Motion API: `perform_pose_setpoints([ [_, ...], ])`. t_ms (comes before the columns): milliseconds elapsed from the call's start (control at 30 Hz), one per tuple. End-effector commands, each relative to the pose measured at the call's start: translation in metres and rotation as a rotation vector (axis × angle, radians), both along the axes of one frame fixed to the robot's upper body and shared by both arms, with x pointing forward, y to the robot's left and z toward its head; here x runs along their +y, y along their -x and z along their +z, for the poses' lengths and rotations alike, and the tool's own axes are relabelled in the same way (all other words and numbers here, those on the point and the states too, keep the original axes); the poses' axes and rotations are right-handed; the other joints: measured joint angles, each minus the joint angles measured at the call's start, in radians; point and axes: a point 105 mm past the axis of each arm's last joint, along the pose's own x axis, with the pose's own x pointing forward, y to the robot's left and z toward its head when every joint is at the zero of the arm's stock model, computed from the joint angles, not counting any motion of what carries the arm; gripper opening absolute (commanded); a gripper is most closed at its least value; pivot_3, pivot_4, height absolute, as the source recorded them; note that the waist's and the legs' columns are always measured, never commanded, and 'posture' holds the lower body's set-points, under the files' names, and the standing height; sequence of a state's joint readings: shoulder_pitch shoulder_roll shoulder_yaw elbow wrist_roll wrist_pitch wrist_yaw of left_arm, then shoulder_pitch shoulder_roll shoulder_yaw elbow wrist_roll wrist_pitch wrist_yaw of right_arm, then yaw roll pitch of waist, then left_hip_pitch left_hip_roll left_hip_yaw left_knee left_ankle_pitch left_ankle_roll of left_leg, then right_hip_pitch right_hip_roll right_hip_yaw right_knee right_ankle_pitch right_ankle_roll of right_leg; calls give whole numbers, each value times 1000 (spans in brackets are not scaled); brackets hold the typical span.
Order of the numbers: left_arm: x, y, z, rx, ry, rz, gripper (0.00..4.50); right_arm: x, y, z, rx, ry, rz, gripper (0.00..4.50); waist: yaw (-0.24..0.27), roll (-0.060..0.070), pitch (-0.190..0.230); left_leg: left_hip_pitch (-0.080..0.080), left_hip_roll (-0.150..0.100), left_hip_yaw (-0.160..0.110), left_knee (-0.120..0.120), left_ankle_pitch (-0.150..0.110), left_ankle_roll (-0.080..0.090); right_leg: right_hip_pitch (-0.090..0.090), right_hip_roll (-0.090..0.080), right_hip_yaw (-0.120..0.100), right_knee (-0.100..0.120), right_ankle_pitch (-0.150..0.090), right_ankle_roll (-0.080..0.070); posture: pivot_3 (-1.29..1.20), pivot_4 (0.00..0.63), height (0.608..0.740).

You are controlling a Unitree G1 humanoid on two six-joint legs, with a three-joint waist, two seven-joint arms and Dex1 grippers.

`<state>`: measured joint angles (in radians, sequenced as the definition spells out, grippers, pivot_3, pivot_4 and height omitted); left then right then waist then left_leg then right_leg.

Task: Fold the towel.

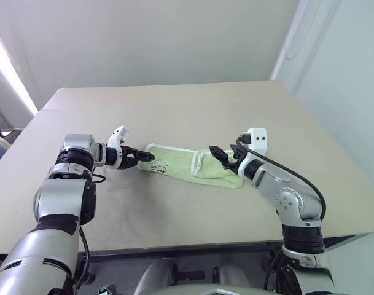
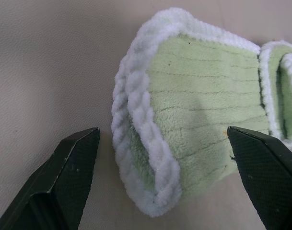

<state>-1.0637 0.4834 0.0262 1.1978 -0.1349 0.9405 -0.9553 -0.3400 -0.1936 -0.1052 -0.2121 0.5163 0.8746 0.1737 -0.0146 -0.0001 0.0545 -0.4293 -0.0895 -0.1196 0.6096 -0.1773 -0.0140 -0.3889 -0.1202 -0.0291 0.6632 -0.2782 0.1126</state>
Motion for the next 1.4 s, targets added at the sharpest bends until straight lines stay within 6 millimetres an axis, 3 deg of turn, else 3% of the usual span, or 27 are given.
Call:
perform_pose_setpoints([
  [33,-16,2,-1,7,38,-59,4500,1,0,18,-64,-16,6,4455,1,1,0,0,0,-1,-1,0,0,0,0,-1,0,0,-1,0,0,692],
  [167,-22,-1,6,-16,63,-75,3630,-1,1,19,-66,-10,2,4500,3,1,0,-1,-1,-1,-2,0,0,0,-1,-2,-1,0,-1,0,0,692],
  [500,-12,-7,18,-73,63,-62,18,-6,5,14,-55,-1,-15,4500,-6,0,0,-2,-3,-1,0,1,0,-4,3,7,-4,0,5,0,0,692],
  [733,7,-1,25,-55,8,-82,18,1,14,20,-84,-17,58,4500,-6,-1,1,-2,-4,1,-1,1,-1,-6,3,10,-4,-1,6,0,0,692],
  [867,21,3,37,-63,-26,-126,18,15,33,27,-122,-24,201,4500,-4,-1,1,-2,-3,1,-1,1,-1,-6,3,10,-4,-1,6,0,0,692],
  [1000,45,7,46,-81,-122,-144,18,22,51,23,-111,-4,313,4500,-7,-2,2,-3,-3,1,-1,1,-1,-6,2,10,-5,-2,4,0,0,692],
  [1167,68,7,57,-150,-241,-179,18,20,57,14,-84,29,337,4500,-2,-2,2,-4,-3,1,-2,1,-1,-7,2,11,-6,-2,3,0,0,692],
  [1300,64,4,68,-209,-253,-248,18,16,54,7,-71,71,326,4500,2,-2,2,-6,-3,1,-1,1,-1,-8,2,11,-7,-3,2,0,0,692],
  [1400,38,1,83,-261,-181,-349,18,18,56,10,-80,69,341,4500,4,-3,2,-10,-3,1,1,1,-1,-11,2,10,-8,-2,2,0,0,692],
])
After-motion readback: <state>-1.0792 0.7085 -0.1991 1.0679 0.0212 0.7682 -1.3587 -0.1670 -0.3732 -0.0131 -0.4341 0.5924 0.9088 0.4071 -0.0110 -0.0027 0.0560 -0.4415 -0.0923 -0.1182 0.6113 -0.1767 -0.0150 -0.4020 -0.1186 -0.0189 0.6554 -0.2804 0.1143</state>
